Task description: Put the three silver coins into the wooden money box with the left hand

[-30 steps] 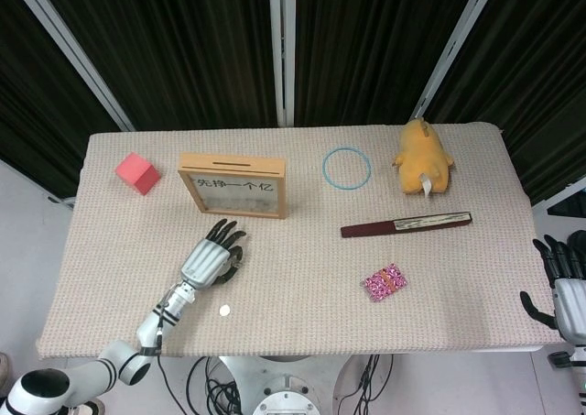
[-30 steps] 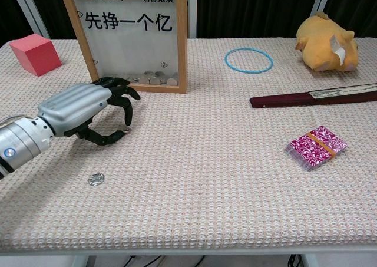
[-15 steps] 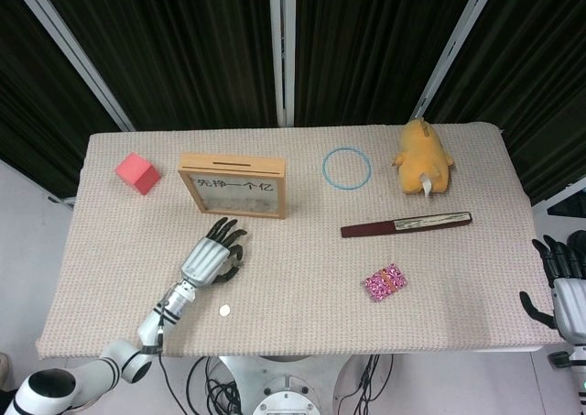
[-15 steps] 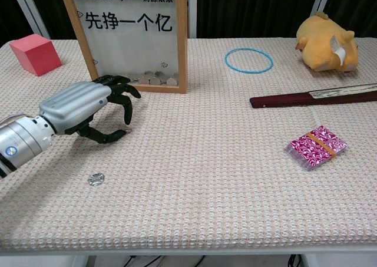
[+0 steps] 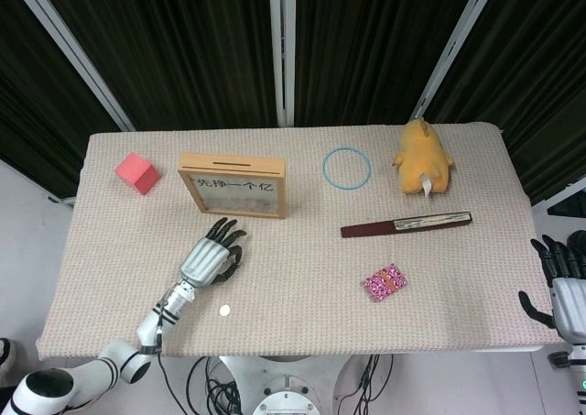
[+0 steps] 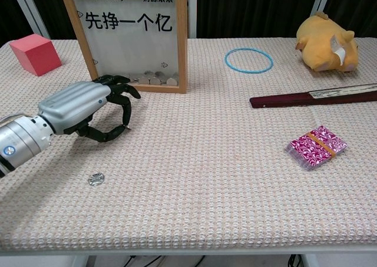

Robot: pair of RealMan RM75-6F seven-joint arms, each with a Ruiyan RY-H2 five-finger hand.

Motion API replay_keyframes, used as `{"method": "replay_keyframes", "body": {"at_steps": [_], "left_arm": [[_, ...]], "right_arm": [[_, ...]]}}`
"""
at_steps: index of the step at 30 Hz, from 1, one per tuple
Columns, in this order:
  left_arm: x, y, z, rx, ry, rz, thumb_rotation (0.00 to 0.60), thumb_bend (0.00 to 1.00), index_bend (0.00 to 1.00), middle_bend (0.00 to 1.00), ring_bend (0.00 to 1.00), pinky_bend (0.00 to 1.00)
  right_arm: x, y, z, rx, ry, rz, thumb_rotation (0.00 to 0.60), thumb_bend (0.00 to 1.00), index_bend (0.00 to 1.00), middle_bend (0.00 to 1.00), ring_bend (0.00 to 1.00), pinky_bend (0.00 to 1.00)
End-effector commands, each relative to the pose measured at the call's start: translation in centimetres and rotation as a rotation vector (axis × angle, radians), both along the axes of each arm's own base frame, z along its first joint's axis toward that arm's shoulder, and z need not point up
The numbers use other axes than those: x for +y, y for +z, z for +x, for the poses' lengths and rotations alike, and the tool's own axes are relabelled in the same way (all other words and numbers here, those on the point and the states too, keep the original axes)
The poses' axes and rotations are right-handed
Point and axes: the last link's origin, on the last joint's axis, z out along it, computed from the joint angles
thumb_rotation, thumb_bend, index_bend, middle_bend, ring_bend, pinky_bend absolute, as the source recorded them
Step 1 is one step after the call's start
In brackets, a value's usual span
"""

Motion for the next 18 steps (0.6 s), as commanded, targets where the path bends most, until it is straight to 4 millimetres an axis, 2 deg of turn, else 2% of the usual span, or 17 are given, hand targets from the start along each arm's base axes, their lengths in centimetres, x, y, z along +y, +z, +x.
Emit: {"method": "replay_keyframes", "body": {"at_steps": [1,5,11,14,18], "left_arm": [[0.0,0.0,0.1,-0.008,0.003,-0.002,0.6,0.43,0.55,0.19,0.0,0.0],[0.0,0.5,0.3,-0.043,0.012,0.002,0.6,0.44,0.56,0.19,0.0,0.0],[-1.1,3.6,0.3,-0.121,0.021,0.034,0.6,0.44,0.58,0.21,0.0,0.0],[-2.2,6.5,-0.1,-0.143,0.031,0.072,0.6,0.44,0.59,0.22,0.0,0.0],[-3.7,11.5,-0.6,-0.15,0.038,0.171,0.6,0.44,0.6,0.23,0.0,0.0]], "right_arm": [[0.0,0.0,0.0,0.0,-0.001,-0.002,0.6,0.28,0.0,0.0,0.0,0.0],[0.0,0.2,0.0,-0.002,-0.001,-0.006,0.6,0.28,0.0,0.0,0.0,0.0],[-0.1,0.3,0.1,-0.005,0.008,-0.012,0.6,0.28,0.0,0.0,0.0,0.0],[-0.1,0.4,0.3,-0.006,0.015,-0.011,0.6,0.29,0.0,0.0,0.0,0.0],[-0.3,0.3,0.4,-0.008,0.023,-0.01,0.6,0.28,0.0,0.0,0.0,0.0]]}}
